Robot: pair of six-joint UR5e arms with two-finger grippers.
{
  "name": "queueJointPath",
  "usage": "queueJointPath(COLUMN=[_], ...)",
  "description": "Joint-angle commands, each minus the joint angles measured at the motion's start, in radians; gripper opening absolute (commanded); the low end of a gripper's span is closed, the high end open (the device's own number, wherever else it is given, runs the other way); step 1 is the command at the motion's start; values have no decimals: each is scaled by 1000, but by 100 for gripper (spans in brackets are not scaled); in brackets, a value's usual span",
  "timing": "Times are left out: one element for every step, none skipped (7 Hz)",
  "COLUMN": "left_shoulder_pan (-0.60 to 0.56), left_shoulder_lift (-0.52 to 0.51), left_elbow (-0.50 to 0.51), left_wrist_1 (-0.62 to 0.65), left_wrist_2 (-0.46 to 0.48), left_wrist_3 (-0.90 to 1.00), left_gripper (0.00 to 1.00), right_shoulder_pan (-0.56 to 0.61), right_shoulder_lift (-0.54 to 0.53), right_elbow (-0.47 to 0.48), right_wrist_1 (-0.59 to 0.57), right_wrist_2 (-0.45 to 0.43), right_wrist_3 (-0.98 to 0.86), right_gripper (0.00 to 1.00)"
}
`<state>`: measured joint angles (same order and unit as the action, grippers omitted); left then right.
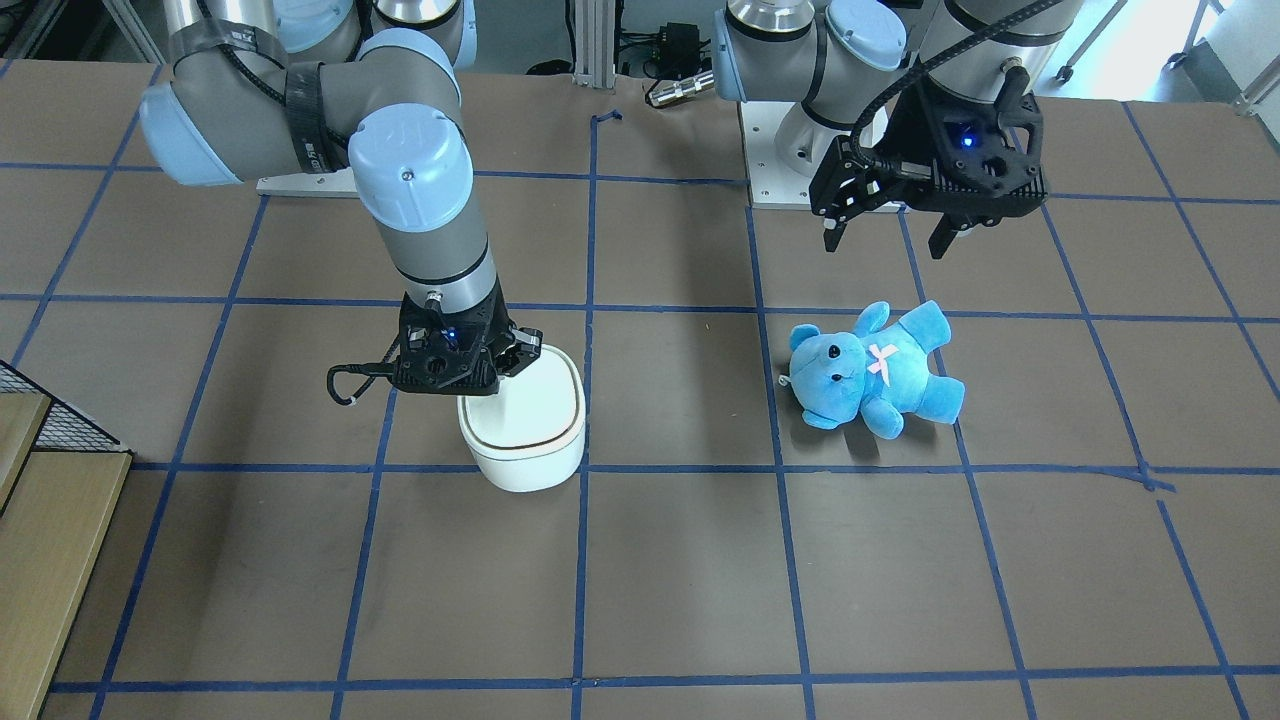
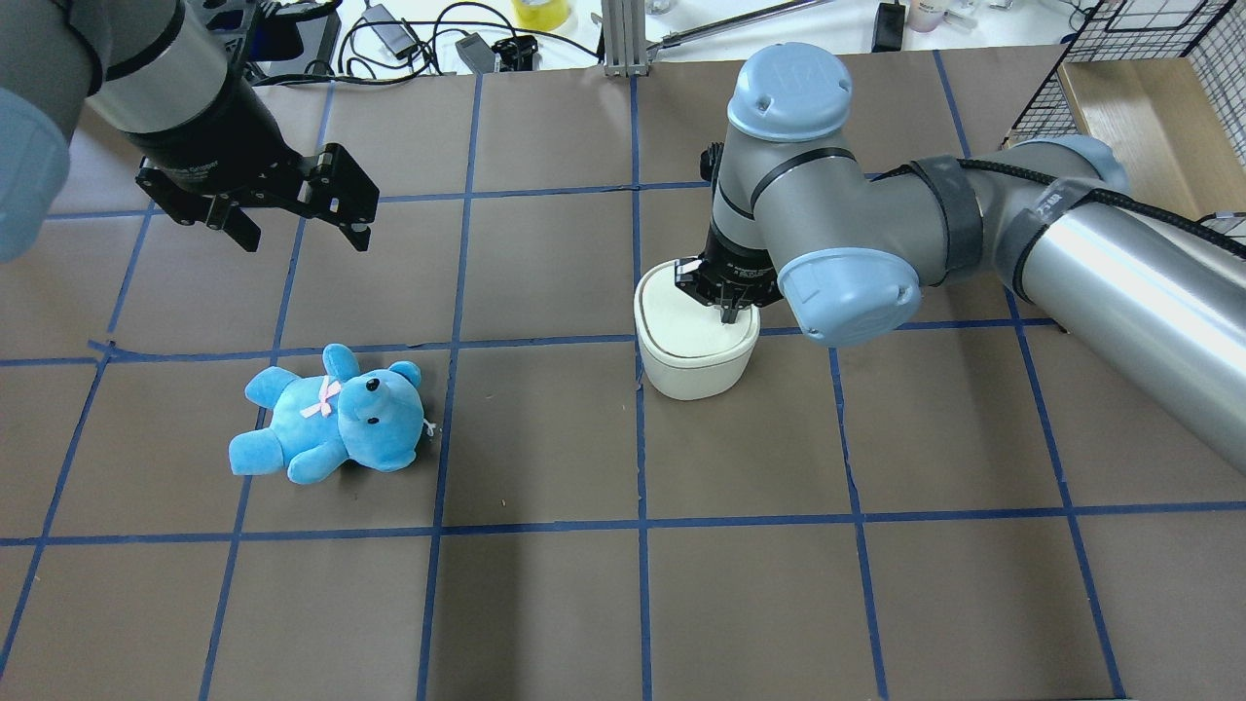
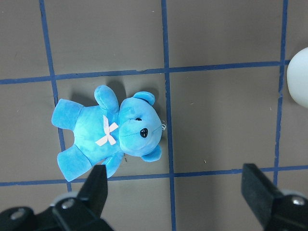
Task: Open trash can with right arm
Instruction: 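Lift the lid upward with the right gripper and raise the arm away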
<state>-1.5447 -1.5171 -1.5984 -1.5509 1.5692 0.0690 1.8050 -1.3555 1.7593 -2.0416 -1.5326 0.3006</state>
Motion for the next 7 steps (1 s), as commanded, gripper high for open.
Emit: queueJointPath(left_shoulder_pan=[0, 0, 0, 0, 0, 0, 0], left_shoulder_lift=[0, 0, 0, 0, 0, 0, 0], left_elbow=[0, 0, 0, 0, 0, 0, 0], left_wrist_1=[0, 0, 0, 0, 0, 0, 0], left_wrist_2=[0, 0, 0, 2, 2, 2, 2], left_wrist_3=[0, 0, 0, 0, 0, 0, 0], left_gripper=[100, 100, 100, 100, 100, 100, 100], right_shoulder_pan=[-15, -25, -50, -91, -114, -113, -113], right_shoulder_lift=[-113, -122, -123, -128, -129, -132, -134], right_elbow=[-116, -186, -239, -263, -265, -265, -265], right_wrist_1=[70, 180, 222, 230, 265, 312, 334], right_wrist_2=[-15, -44, -81, -81, -80, -84, -81], right_wrist_3=[9, -4, -6, -8, -14, -46, -50], right_gripper=[100, 100, 100, 100, 100, 100, 100])
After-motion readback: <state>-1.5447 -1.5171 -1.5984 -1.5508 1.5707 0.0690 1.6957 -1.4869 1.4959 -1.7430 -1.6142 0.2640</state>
